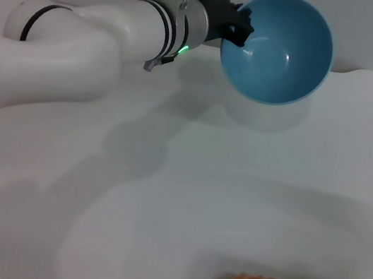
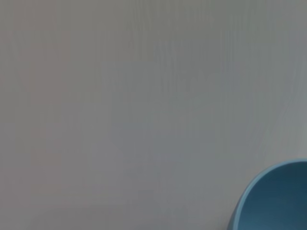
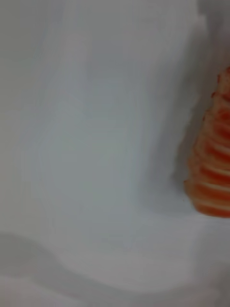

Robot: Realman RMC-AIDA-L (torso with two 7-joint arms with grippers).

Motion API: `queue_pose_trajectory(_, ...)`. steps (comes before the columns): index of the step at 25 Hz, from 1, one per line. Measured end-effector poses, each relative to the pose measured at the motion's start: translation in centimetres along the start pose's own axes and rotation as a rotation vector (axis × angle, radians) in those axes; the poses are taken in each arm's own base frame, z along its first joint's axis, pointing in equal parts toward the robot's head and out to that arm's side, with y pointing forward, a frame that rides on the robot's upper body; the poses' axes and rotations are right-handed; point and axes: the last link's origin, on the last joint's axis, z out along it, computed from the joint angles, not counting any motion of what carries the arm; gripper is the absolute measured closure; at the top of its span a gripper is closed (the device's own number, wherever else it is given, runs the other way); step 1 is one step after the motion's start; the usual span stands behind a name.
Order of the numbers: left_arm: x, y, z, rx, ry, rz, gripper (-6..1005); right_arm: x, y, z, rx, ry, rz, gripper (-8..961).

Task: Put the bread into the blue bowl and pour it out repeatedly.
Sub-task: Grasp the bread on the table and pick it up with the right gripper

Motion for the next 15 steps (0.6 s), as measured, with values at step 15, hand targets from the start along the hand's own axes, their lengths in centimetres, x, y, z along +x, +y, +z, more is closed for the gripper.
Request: queue_pose_trajectory(15, -0.6, -0.5, 0.0, 0.014, -0.014, -0.016, 1000, -1.8, 0.8, -3.1, -0.01, -0.118, -0.122, 731)
